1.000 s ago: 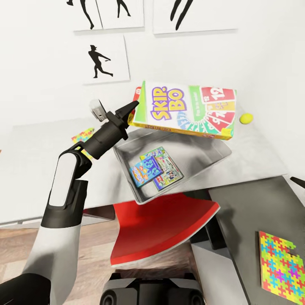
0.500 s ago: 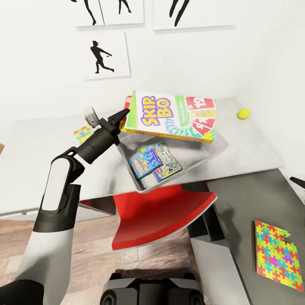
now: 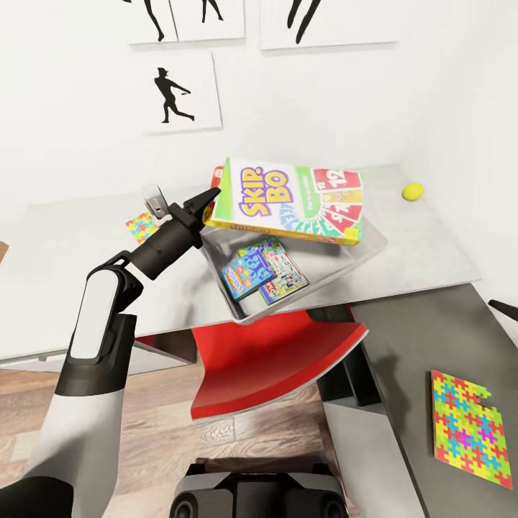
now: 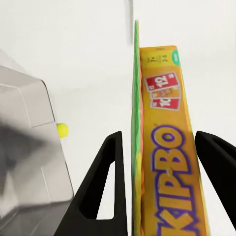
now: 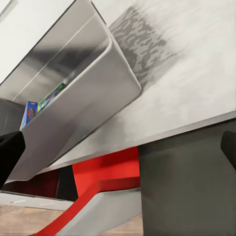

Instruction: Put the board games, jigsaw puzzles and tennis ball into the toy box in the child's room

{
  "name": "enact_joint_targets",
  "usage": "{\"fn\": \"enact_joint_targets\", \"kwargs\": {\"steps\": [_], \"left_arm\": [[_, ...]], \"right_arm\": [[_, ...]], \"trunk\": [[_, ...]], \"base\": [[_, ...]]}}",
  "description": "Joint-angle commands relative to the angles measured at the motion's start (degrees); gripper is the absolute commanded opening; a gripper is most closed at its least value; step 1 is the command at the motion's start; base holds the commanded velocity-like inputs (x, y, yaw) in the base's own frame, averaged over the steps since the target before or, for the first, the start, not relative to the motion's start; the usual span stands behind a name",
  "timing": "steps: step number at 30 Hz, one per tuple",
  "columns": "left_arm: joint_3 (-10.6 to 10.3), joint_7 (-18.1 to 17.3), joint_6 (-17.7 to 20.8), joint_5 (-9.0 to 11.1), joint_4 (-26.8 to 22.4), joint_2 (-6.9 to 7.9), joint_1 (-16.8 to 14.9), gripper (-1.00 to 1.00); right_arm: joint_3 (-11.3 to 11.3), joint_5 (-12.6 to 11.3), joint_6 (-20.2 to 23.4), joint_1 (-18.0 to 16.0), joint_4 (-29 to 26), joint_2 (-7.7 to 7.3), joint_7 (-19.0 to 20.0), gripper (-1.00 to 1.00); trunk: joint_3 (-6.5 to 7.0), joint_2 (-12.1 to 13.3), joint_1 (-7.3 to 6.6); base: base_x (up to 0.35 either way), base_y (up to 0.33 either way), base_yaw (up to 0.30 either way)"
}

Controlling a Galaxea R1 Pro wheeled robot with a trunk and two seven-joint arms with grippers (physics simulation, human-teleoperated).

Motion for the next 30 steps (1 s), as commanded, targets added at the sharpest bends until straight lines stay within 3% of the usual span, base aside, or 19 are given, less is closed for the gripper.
{"fn": "enact_joint_targets", "kwargs": {"steps": [1, 12, 21, 30], "left_arm": [[0.1, 0.1, 0.2, 0.2, 0.0, -0.01, 0.0, -1.0], [1.2, 2.8, -0.4, 0.1, 0.0, -0.43, -0.1, -1.0], [1.1, 8.9, -6.4, 0.0, 0.2, -1.07, -0.3, -1.0], [0.9, 11.2, -8.5, 0.0, 0.3, -1.85, -0.4, -1.0]], "right_arm": [[0.2, 0.0, 0.3, 0.0, 0.0, -0.11, 0.2, 1.0], [3.0, 0.1, 0.3, -0.3, 0.0, -0.5, 0.0, 1.0], [4.4, 0.3, 0.3, -0.9, 0.1, -0.78, -0.2, 1.0], [4.6, 0.3, 0.3, -1.1, 0.1, -1.57, -0.2, 1.0]], "trunk": [[-0.07, -0.1, 0.03], [-0.07, -0.1, 0.03], [-0.07, -0.1, 0.03], [-0.07, -0.1, 0.03]], "base": [[-0.006, 0.0, 0.0], [-0.002, 0.0, 0.0], [0.0, 0.0, 0.0], [0.0, 0.0, 0.0]]}}
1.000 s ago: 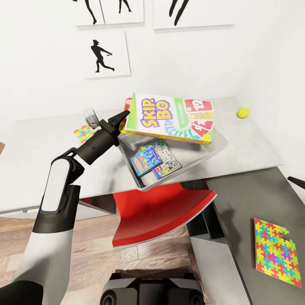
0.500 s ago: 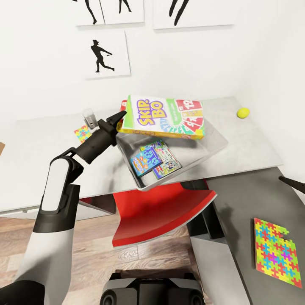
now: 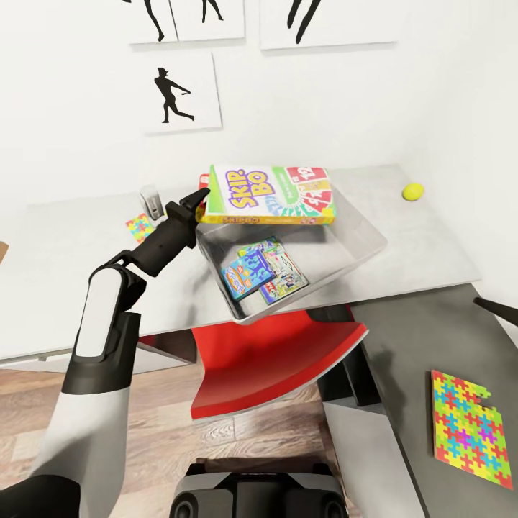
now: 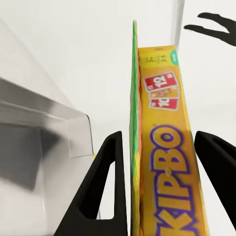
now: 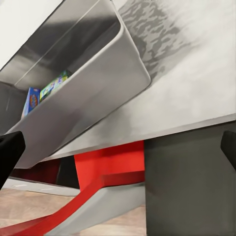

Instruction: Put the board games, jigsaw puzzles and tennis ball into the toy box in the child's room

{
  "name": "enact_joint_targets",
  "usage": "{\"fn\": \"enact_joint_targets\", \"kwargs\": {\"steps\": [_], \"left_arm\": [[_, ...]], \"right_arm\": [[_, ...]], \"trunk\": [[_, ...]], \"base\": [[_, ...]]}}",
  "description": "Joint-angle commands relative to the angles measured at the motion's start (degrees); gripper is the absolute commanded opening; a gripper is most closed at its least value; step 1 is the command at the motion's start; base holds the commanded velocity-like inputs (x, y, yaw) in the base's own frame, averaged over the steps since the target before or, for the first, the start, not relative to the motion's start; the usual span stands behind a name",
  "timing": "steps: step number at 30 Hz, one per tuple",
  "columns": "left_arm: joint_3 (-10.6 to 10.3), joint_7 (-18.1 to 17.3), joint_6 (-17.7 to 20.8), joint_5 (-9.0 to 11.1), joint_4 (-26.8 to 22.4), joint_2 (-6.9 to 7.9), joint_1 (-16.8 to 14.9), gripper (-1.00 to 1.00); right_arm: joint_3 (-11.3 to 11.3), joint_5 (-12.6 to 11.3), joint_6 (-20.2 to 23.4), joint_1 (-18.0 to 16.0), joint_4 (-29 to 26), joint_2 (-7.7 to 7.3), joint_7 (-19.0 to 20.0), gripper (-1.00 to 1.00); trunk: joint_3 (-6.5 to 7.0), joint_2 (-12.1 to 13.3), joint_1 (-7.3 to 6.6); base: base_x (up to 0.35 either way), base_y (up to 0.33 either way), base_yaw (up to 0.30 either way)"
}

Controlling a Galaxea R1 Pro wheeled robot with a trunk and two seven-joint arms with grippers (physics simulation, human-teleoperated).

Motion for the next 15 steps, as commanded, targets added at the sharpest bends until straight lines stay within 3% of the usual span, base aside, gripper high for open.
{"fn": "enact_joint_targets", "kwargs": {"steps": [1, 15], "left_arm": [[0.0, 0.7, 0.0, 0.6, -0.1, -0.12, 0.0, -1.0], [-0.7, 1.2, -0.4, 0.6, 0.2, -1.02, 0.1, -1.0]], "right_arm": [[0.0, 0.0, 0.3, -0.1, 0.0, -0.22, 0.2, 1.0], [-0.1, 0.0, 0.3, -0.5, 0.3, -1.33, 0.2, 1.0]], "trunk": [[-0.07, -0.1, 0.03], [-0.19, -0.1, 0.03]], "base": [[0.0, 0.0, 0.0], [0.0, 0.0, 0.0]]}}
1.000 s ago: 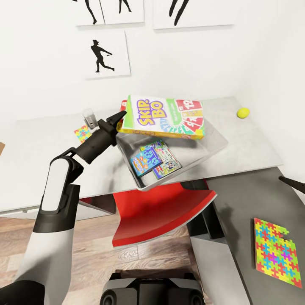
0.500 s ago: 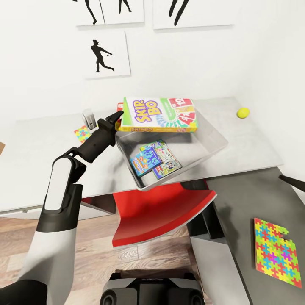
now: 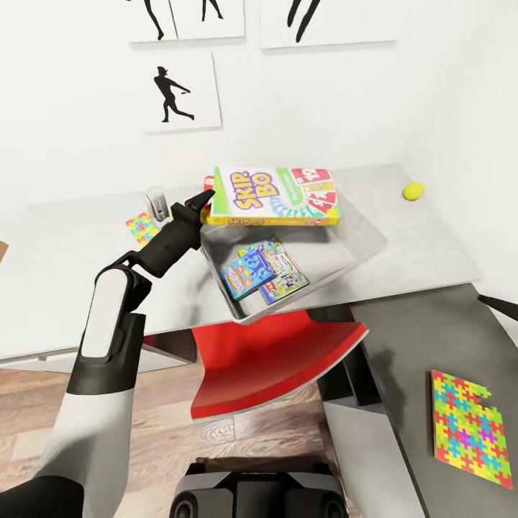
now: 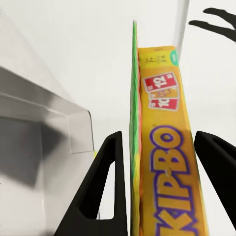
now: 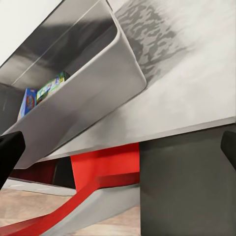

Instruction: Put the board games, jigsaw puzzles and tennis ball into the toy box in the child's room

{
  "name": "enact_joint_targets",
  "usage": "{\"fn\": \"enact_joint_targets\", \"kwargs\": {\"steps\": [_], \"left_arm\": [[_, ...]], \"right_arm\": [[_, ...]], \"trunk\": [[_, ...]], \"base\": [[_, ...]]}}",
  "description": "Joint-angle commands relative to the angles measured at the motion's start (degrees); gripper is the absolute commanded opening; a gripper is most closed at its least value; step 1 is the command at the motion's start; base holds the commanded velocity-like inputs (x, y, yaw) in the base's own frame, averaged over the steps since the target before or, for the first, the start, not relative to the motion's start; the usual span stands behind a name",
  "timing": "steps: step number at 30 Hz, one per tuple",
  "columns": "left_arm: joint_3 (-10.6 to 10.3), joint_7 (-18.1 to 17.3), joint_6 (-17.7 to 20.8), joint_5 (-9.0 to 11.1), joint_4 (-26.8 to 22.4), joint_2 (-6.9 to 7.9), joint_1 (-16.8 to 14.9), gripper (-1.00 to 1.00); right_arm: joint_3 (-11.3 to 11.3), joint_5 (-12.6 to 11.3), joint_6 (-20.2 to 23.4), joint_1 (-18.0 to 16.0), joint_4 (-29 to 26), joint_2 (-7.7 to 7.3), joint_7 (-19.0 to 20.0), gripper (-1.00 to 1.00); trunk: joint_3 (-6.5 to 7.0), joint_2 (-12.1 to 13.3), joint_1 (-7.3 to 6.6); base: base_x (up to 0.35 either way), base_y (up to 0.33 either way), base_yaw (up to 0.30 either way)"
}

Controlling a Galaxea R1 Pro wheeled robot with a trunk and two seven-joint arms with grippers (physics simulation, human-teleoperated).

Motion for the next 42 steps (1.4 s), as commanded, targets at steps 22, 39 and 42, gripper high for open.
{"fn": "enact_joint_targets", "kwargs": {"steps": [22, 39, 42], "left_arm": [[-0.2, 0.5, 0.1, 1.2, 0.1, 0.15, 0.5, -1.0], [-0.3, 0.5, 0.2, 1.3, 0.3, 0.11, 1.0, -1.0], [-0.3, 0.5, 0.2, 1.3, 0.3, 0.13, 1.0, -1.0]], "right_arm": [[0.0, 0.0, 0.3, 0.0, 0.1, 0.22, 0.2, 1.0], [0.0, 0.0, 0.3, 0.1, 0.1, 0.22, 0.2, 1.0], [0.0, 0.0, 0.3, 0.1, 0.1, 0.21, 0.2, 1.0]], "trunk": [[-1.31, -0.1, 0.03], [-1.76, -0.1, 0.03], [-1.98, -0.1, 0.03]], "base": [[0.0, 0.0, 0.0], [0.0, 0.0, -0.017], [0.0, 0.0, -0.078]]}}
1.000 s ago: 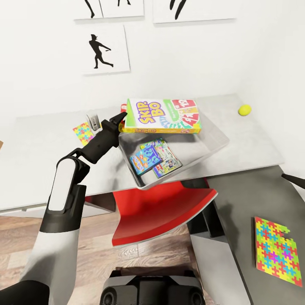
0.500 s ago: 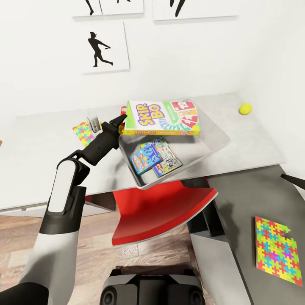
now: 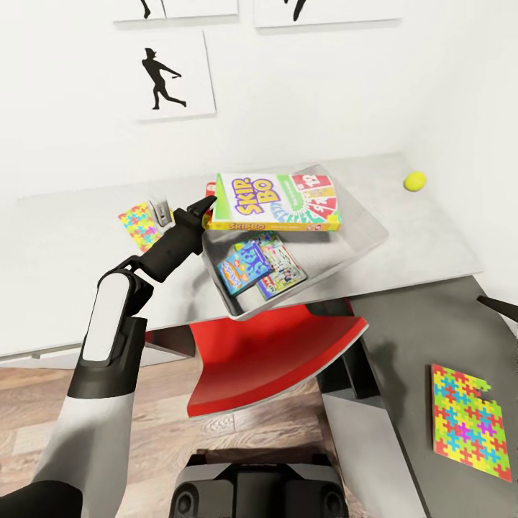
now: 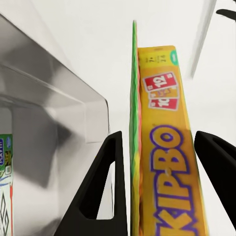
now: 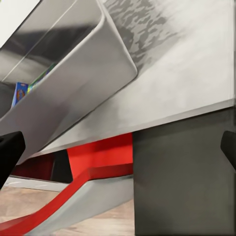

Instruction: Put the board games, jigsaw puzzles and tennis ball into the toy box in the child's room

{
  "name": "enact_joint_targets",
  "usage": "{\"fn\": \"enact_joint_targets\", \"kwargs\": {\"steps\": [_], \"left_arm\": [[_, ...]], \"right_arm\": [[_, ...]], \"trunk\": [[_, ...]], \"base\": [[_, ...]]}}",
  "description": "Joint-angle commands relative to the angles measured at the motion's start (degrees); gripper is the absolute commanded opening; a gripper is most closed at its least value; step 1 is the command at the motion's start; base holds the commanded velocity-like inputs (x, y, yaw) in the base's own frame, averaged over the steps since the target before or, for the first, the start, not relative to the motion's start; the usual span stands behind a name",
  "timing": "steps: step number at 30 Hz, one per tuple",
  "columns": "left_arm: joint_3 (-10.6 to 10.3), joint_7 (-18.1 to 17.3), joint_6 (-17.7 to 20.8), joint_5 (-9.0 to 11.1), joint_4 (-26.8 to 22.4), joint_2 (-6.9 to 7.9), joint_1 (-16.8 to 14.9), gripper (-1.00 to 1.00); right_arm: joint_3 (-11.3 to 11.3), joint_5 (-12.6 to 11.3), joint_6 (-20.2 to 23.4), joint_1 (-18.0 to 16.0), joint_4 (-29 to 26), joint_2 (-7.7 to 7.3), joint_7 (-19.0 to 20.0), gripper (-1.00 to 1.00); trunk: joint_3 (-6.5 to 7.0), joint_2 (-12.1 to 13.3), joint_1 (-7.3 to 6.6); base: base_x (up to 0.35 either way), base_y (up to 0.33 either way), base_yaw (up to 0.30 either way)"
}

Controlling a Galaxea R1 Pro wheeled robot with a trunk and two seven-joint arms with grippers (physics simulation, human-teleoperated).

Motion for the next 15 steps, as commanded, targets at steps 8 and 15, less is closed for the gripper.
{"fn": "enact_joint_targets", "kwargs": {"steps": [8, 15], "left_arm": [[0.1, 0.6, 0.2, 0.7, -0.1, 0.11, 0.0, -1.0], [0.1, 0.6, 0.2, 0.7, 0.0, 0.16, -0.1, -1.0]], "right_arm": [[0.0, 0.0, 0.3, 0.0, 0.0, 0.03, 0.2, 1.0], [0.0, 0.0, 0.3, 0.0, 0.0, -0.02, 0.2, 1.0]], "trunk": [[-0.53, -0.1, 0.03], [-0.65, -0.1, 0.03]], "base": [[0.0, 0.0, -0.046], [0.0, 0.0, -0.012]]}}
